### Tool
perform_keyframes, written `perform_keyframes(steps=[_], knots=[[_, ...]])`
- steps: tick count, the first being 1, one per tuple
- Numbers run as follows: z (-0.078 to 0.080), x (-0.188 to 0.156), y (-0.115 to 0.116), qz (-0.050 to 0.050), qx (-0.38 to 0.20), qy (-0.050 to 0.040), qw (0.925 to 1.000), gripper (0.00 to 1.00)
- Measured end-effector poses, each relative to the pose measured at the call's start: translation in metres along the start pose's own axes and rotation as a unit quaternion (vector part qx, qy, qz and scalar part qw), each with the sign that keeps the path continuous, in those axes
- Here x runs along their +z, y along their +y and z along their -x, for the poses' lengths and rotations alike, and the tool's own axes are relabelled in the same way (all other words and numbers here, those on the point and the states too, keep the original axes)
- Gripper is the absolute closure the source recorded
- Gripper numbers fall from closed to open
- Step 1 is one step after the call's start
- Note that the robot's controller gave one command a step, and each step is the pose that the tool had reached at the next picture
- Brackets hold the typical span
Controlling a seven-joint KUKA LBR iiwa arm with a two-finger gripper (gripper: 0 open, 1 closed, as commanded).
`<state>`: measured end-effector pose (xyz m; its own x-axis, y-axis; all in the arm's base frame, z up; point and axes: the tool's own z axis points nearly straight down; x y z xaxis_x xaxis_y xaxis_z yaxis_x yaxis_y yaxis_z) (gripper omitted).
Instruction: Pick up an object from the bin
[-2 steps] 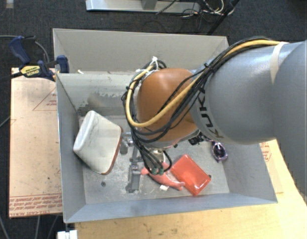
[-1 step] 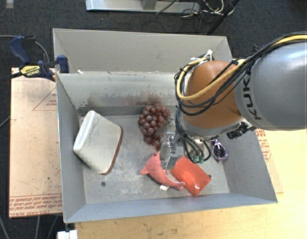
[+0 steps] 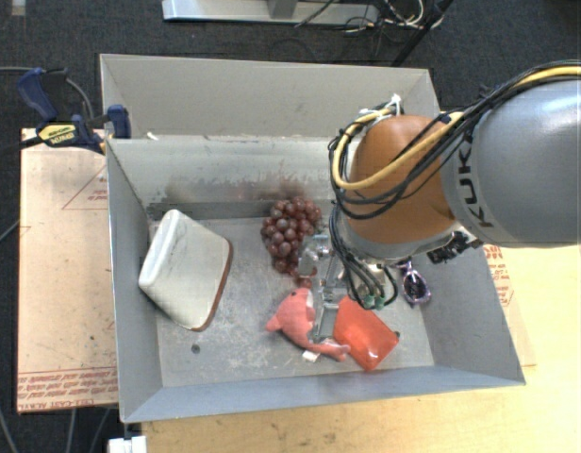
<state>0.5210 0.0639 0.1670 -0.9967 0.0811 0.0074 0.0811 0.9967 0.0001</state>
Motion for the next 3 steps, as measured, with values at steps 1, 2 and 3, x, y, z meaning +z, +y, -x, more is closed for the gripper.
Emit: perform_keyframes(steps=[1,2,3], knots=[[0.000,0.000,0.000,0.000,0.000,0.0000,1.0000,0.00],[-0.002,0.040,-0.008,0.001,-0.014,-0.0045,0.9999,0.00],[0.005,0.087,-0.020,0.001,0.013,-0.0040,0.9999,1.00]])
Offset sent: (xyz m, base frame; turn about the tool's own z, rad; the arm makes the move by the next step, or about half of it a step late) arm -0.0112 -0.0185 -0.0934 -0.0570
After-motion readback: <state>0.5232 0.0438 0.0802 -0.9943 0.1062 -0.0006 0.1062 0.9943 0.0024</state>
